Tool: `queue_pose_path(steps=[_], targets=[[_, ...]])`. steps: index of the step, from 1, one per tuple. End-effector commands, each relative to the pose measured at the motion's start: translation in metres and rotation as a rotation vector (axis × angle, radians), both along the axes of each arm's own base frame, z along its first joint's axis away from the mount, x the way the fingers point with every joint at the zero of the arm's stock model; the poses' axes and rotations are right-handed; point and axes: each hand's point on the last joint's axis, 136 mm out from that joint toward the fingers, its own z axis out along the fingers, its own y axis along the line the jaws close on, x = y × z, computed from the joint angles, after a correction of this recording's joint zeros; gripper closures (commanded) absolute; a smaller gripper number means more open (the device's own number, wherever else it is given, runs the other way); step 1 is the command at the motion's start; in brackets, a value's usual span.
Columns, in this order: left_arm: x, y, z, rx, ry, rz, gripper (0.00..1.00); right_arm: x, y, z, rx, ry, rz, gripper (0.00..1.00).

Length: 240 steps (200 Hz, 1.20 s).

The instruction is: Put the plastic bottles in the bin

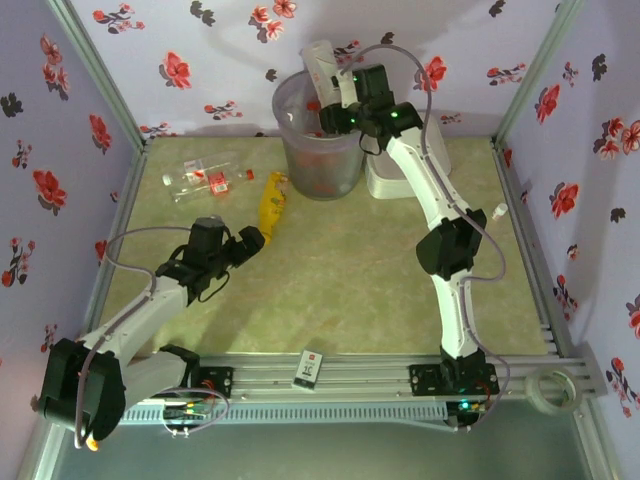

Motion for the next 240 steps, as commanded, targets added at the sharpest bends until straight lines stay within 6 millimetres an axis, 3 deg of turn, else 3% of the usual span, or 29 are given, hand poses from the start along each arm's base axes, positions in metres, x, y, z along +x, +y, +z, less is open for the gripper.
queue_pose_path(steps=[1,33,62,120,188,240], targets=[[-0.004,0.004,-0.009,0.04,0.011,0.0,0.0,0.011,0.003,0.025,0.029,-0.1,0.014,0.69],[-0.004,0.005,-0.009,0.043,0.011,-0.001,0.0,0.013,0.008,-0.001,0.015,-0.046,0.031,0.66],[-0.004,0.005,-0.009,0.047,0.01,-0.004,0.0,0.01,0.009,-0.016,0.02,0.007,0.04,0.5],[-0.003,0.004,-0.009,0.053,0.01,-0.009,0.0,0.013,0.011,-0.014,0.039,-0.007,0.036,0.28],[-0.002,0.005,-0.008,0.061,0.008,-0.013,0.0,0.012,0.009,0.012,0.052,-0.064,0.033,0.19],[0.012,0.007,0.007,0.161,-0.012,-0.049,0.0,-0.004,0.006,0.064,0.107,-0.145,0.05,0.17]])
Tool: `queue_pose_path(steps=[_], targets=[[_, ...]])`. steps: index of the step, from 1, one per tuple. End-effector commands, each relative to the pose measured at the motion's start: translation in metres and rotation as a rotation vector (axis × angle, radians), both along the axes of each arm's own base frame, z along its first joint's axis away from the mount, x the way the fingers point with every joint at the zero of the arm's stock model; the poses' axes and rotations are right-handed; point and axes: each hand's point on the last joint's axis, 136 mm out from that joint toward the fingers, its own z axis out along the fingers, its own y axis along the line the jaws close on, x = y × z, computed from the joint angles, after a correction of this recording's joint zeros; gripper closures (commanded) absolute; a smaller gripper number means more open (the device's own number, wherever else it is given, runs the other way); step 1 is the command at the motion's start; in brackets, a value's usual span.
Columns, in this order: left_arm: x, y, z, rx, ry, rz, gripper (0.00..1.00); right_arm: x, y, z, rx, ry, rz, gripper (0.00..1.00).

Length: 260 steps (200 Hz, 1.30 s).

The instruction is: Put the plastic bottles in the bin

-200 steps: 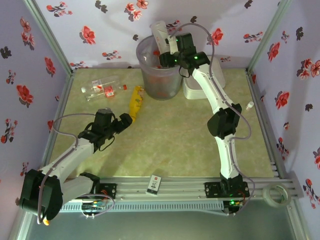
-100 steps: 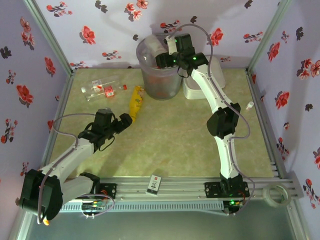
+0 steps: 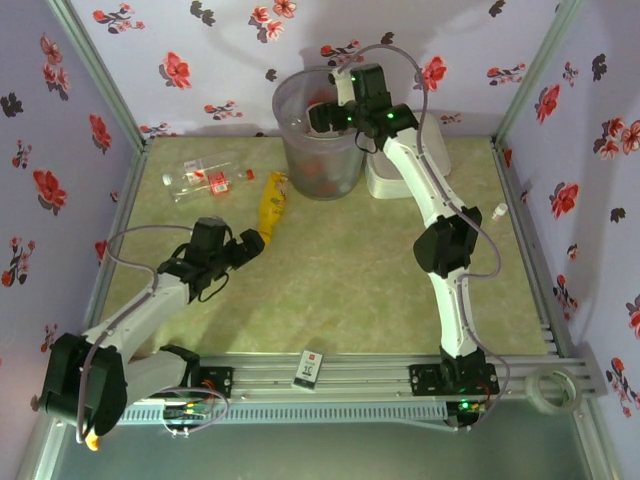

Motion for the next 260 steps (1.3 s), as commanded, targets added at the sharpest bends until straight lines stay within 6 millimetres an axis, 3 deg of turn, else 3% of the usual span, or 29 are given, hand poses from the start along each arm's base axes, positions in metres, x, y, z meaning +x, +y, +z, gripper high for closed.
queue_pose_path(steps=[1,39,81,102,147,197,226,260], targets=[[0.013,0.002,0.017,0.079,-0.043,-0.031,0.0,-0.014,-0.007,0.06,0.062,-0.097,0.013,0.17],[0.037,-0.007,0.025,0.151,-0.043,-0.101,0.0,-0.041,-0.018,0.095,0.085,-0.119,0.017,0.1],[0.079,-0.022,0.028,0.202,-0.034,-0.201,0.0,-0.083,-0.048,0.102,0.073,-0.088,-0.037,0.01],[0.096,-0.031,0.024,0.233,-0.019,-0.271,0.0,-0.106,-0.073,0.088,0.064,-0.013,-0.098,0.01],[0.112,-0.037,0.005,0.315,0.01,-0.374,0.0,-0.158,-0.12,0.059,0.113,0.084,-0.195,0.01],[0.116,-0.041,-0.017,0.366,0.059,-0.476,0.04,-0.208,-0.166,0.002,0.115,0.252,-0.341,0.01],[0.114,-0.041,-0.031,0.378,0.085,-0.496,0.08,-0.229,-0.186,-0.031,0.092,0.316,-0.412,0.01],[0.114,-0.041,-0.047,0.389,0.126,-0.509,0.15,-0.238,-0.194,-0.05,0.076,0.353,-0.432,0.01]])
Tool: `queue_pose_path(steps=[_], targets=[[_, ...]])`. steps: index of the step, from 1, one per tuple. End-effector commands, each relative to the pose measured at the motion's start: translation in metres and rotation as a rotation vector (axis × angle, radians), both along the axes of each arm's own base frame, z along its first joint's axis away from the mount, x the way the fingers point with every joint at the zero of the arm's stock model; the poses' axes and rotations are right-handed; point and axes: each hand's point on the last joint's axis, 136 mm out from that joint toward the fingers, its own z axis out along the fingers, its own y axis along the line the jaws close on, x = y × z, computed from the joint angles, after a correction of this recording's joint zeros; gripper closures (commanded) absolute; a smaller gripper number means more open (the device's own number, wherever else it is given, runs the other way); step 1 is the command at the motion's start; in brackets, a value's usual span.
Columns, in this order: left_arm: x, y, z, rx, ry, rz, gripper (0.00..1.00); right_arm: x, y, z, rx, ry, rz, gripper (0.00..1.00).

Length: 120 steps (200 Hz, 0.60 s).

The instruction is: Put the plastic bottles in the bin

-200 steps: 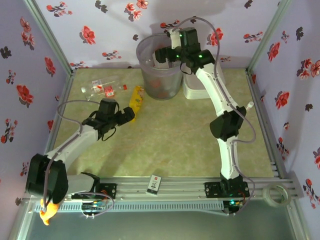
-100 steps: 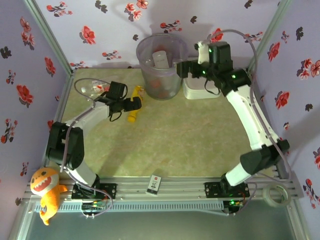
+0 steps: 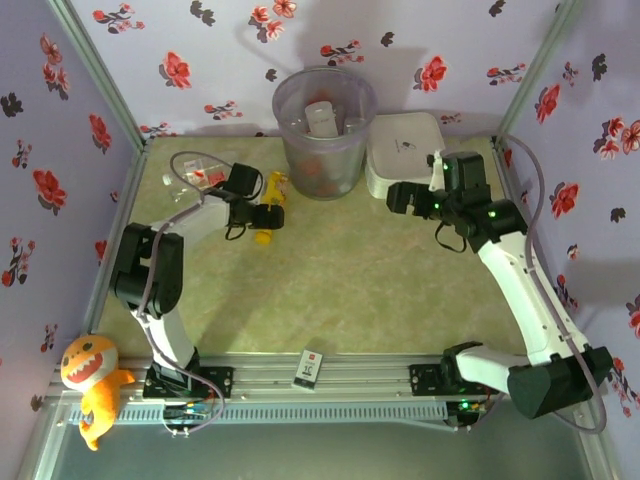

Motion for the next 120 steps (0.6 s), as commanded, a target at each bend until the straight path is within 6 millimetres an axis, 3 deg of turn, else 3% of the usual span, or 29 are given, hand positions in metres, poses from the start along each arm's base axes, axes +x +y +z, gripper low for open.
queue_pose_path(steps=[1,45,120], targets=[[0.001,0.001,-0.009,0.017,0.034,-0.03,0.16,-0.005,-0.01,-0.012,-0.009,0.035,-0.049,0.01],[0.003,0.002,-0.019,0.025,0.055,-0.01,0.34,0.0,-0.008,-0.008,0.001,0.014,-0.044,0.01],[0.0,0.003,-0.017,0.028,0.043,-0.018,0.6,0.0,-0.005,-0.012,0.026,0.019,-0.044,0.01]])
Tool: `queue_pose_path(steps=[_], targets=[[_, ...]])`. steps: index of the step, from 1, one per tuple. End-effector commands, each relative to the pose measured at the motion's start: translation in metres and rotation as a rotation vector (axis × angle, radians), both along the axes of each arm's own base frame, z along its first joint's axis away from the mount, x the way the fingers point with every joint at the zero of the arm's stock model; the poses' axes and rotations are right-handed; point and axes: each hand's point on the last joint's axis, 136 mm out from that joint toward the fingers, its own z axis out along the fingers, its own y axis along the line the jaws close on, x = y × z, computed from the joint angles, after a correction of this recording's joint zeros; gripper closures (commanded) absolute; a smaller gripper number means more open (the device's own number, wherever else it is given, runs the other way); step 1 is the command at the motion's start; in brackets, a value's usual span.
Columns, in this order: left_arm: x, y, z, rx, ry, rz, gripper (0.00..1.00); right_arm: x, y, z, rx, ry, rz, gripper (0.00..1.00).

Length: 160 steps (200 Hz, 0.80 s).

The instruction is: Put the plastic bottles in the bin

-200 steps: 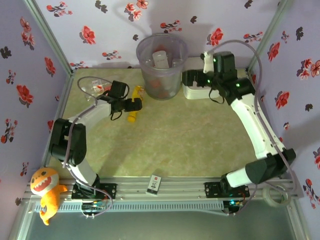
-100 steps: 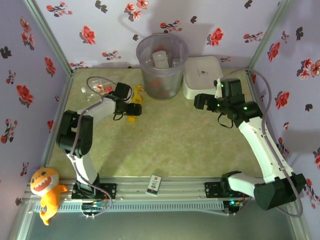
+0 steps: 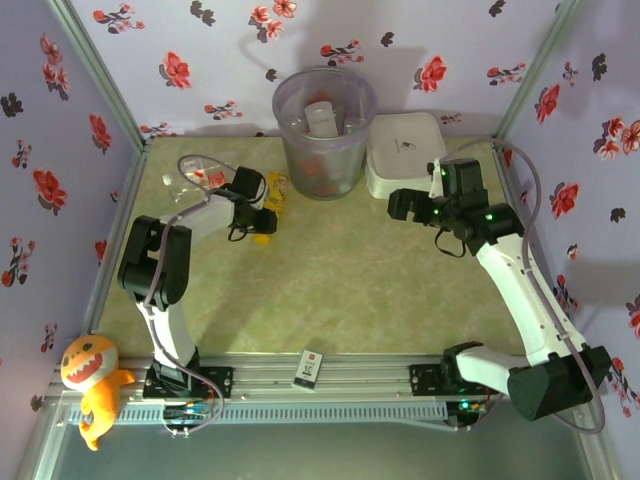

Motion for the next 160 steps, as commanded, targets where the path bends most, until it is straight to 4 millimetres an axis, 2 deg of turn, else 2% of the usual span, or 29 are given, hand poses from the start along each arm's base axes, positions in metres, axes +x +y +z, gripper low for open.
queue_pose_path(steps=[1,23,32,56,76,100,113,133,160], targets=[[0.002,0.003,0.006,0.0,-0.011,-0.001,0.61,0.003,-0.001,0.004,0.03,-0.02,-0.026,0.01],[0.0,0.003,0.011,0.0,-0.016,-0.004,0.63,0.003,-0.001,-0.001,0.031,-0.01,-0.024,0.01],[0.001,0.003,0.013,-0.002,-0.02,-0.003,0.67,0.003,0.0,-0.002,0.031,-0.006,-0.021,0.01],[-0.001,0.004,0.019,-0.007,-0.027,0.003,0.68,0.004,0.003,-0.002,0.044,-0.007,-0.011,0.01],[-0.003,0.005,0.031,-0.022,-0.05,0.009,0.68,0.005,0.007,-0.001,0.063,-0.011,-0.003,0.01],[-0.009,0.007,0.049,-0.043,-0.089,0.019,0.7,0.005,0.018,-0.009,0.088,0.013,0.023,0.01],[-0.013,0.009,0.057,-0.055,-0.107,0.027,0.73,0.005,0.029,-0.014,0.094,0.018,0.046,0.02],[-0.022,0.009,0.07,-0.09,-0.136,0.03,0.73,0.007,0.049,-0.016,0.117,0.012,0.078,0.02],[-0.034,-0.006,0.096,-0.235,-0.219,0.001,0.73,0.01,0.104,-0.011,0.215,-0.003,0.191,0.02]])
